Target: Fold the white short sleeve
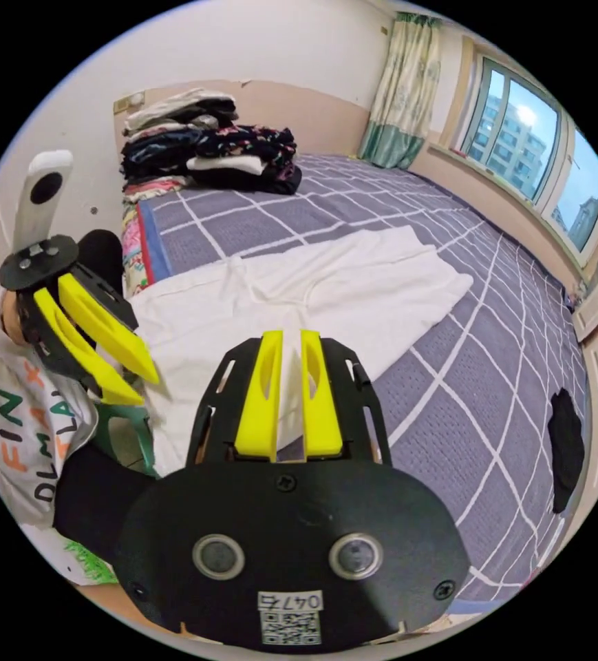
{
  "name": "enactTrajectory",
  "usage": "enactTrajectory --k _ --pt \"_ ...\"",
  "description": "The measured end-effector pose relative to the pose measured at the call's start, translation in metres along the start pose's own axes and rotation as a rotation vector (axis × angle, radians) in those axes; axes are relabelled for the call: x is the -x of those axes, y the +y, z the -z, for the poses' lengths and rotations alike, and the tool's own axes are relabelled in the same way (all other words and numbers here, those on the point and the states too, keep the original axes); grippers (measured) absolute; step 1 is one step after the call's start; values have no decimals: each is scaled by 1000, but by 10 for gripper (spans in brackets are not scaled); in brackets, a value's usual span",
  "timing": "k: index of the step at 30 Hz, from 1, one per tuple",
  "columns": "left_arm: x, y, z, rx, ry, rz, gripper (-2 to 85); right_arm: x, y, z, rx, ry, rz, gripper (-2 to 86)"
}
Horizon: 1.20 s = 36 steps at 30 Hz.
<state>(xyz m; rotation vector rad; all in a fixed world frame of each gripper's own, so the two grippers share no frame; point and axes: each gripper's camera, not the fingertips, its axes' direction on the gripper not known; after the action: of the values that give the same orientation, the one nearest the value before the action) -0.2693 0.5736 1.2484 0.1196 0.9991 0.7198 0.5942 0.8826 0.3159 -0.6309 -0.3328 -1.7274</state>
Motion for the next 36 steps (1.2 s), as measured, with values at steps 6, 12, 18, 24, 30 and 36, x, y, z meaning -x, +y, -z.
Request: enactTrajectory --k 6,12,18,24,30,36 --pt "59 39 -66 158 -92 168 -9 -24 37 -77 106 -64 -76 6" --pt "64 83 -23 1 -55 118 -9 2 64 -9 -21 -66 -78 5" --pt "105 112 32 -57 -242 77 1 88 114 -14 11 -67 44 2" --pt "174 43 57 -93 -238 -34 20 57 135 12 -107 44 17 2" --pt "316 -117 11 -65 -243 -54 83 -117 97 -10 -170 141 -113 64" --pt "502 -258 -85 -36 -171 157 95 -316 59 -142 -71 163 -274 84"
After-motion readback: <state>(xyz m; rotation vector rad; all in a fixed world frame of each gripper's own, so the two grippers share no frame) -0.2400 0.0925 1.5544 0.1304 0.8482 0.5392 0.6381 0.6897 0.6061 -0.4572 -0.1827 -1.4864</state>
